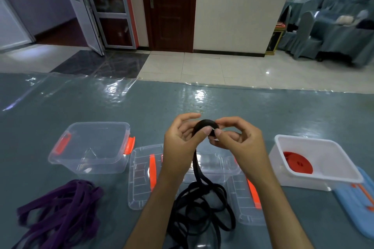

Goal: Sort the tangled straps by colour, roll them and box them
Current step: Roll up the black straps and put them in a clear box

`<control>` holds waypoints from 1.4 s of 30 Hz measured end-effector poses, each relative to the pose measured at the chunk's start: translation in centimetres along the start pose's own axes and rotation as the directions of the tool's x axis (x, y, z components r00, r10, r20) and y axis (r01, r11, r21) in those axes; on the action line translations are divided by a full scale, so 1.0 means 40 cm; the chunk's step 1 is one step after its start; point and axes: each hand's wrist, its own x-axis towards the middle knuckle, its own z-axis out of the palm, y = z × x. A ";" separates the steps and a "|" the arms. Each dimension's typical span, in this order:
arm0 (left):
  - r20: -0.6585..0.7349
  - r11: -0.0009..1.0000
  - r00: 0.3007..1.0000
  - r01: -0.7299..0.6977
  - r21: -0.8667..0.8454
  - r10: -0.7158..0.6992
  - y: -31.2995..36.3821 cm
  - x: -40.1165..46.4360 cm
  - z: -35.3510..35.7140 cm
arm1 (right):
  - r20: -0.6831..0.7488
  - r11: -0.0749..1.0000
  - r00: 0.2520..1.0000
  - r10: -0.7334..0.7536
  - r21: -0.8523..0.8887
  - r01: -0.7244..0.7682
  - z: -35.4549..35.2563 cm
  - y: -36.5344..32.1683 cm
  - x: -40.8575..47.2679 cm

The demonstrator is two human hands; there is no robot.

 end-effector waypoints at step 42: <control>0.020 0.986 0.992 -0.123 0.116 0.121 -0.036 0.004 0.015 | -0.139 0.986 0.987 -0.085 0.130 0.103 0.001 0.013 0.019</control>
